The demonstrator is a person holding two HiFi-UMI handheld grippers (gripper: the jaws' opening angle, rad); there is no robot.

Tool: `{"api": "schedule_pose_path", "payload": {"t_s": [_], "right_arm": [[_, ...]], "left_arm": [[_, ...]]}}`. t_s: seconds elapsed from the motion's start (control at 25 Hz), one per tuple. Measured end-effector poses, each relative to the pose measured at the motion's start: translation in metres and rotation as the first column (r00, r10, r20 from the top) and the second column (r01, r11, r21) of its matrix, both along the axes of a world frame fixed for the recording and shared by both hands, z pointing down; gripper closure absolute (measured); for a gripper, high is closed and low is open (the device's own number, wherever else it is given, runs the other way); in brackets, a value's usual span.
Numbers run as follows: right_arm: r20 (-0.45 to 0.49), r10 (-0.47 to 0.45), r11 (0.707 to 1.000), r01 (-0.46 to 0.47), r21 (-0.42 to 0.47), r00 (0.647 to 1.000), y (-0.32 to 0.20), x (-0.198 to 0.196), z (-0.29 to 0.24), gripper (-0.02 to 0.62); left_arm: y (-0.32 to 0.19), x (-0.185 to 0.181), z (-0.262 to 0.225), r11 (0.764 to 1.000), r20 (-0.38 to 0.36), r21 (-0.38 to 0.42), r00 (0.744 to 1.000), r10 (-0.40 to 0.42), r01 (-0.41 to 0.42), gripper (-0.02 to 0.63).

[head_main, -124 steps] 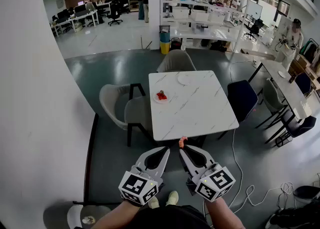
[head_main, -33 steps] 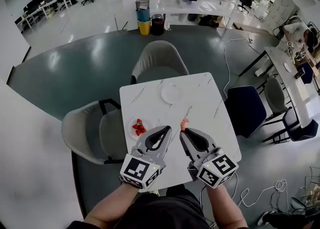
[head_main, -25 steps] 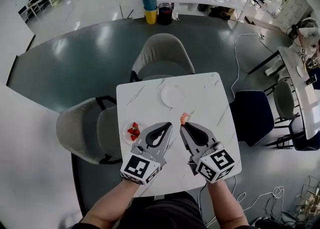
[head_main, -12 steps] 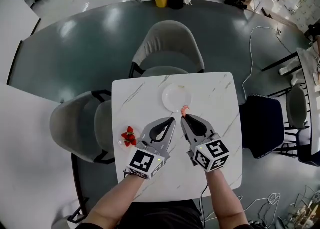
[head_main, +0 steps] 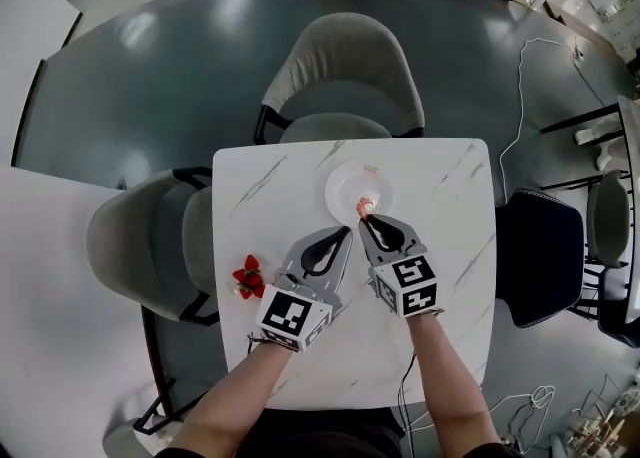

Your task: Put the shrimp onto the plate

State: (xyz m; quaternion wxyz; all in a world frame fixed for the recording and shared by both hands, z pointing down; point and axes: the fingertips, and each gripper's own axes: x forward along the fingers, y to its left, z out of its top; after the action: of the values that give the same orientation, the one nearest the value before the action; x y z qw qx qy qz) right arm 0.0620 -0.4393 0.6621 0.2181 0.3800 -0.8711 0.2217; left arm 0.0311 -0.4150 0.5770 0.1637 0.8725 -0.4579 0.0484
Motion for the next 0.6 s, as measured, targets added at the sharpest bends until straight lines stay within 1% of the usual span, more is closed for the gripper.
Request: {"api": "schedule_pose_path", "payload": {"t_s": [0.12, 0.28, 0.6], "right_arm": [[-0.04, -0.013, 1.0, 0.012, -0.019, 0.999, -0.013, 0.002, 0.027, 0.548], [-0.084, -0.034, 0.998, 0.029, -0.052, 0.996, -0.025, 0.004, 0.051, 0.546], [-0.202, -0.097, 0.989, 0.071, -0.128, 0.975, -0.035, 0.002, 0.076, 0.546]], "left_arm": [[-0.008, 0.0, 0.024, 1.0, -0.002, -0.024, 1.0, -0.01, 0.01, 0.597], [-0.019, 0.001, 0.046, 0.998, -0.003, -0.055, 1.0, -0.02, 0.02, 0.598], [-0.033, 0.002, 0.065, 0.996, 0.007, -0.086, 1.0, -0.023, 0.024, 0.598]]}}
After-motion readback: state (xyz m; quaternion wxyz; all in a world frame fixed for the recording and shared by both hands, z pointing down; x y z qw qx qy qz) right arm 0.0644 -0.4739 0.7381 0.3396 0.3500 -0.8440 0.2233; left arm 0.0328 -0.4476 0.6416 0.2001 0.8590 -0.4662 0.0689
